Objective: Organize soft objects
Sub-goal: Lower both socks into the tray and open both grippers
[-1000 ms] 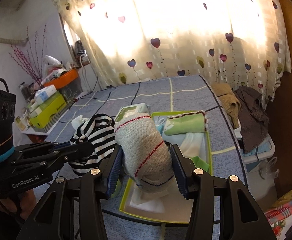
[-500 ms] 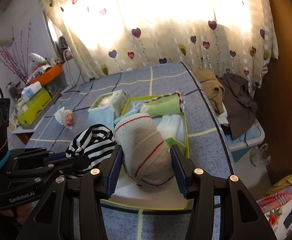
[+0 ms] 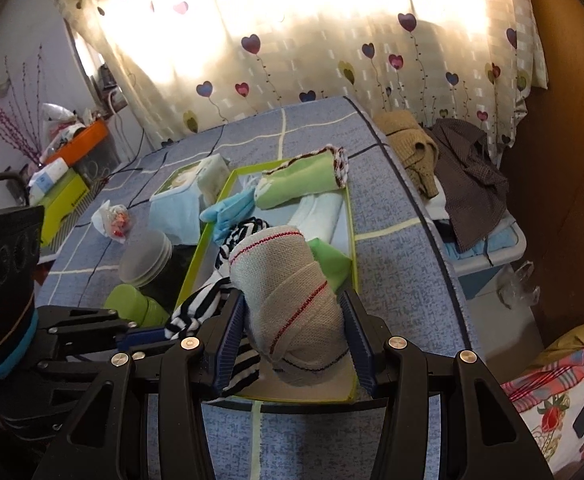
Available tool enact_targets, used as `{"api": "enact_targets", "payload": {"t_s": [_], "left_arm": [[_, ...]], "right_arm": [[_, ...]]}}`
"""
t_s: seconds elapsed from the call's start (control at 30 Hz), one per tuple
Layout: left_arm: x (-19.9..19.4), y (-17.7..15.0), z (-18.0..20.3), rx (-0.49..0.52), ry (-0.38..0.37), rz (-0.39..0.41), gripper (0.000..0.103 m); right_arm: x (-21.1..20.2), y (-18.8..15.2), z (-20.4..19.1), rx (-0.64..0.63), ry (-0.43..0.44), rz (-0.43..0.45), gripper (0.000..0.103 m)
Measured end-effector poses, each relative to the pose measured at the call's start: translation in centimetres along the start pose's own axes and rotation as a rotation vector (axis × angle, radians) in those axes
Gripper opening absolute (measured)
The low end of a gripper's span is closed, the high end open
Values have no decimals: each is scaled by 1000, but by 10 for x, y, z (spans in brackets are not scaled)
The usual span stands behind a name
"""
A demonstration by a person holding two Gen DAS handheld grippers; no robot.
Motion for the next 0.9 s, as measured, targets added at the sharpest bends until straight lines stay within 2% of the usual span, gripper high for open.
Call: {"api": "enact_targets", "payload": {"t_s": [0.17,0.57,0.63,0.77,0.9], "left_arm": [[8,3,-12,-42,38,-11,12],[9,3,-10,-47,7,-19,15],[6,3,-8,-40,10,-10,17],[1,4,-7,-37,3,1,27],[-7,7,-7,-38,10,27,27]], "right_arm": [[14,-3,3,11,9,-27,48],[33,-12,8,9,-3,-101,50],[31,-11,7,4,-6,-95,50],[20,-7,5,-14,-8,-66,52],[12,-4,4,-14,-5,-39,52]]}}
Point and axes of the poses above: each gripper's, at about its wrist camera, not at the fingertips, and x roughly the way its jaws point, z to its right, y to its top, the point moved 6 cm from there along x, roughly the way its jaws point, and after that the axes turned 12 degrees about y, right-handed, at the moved point
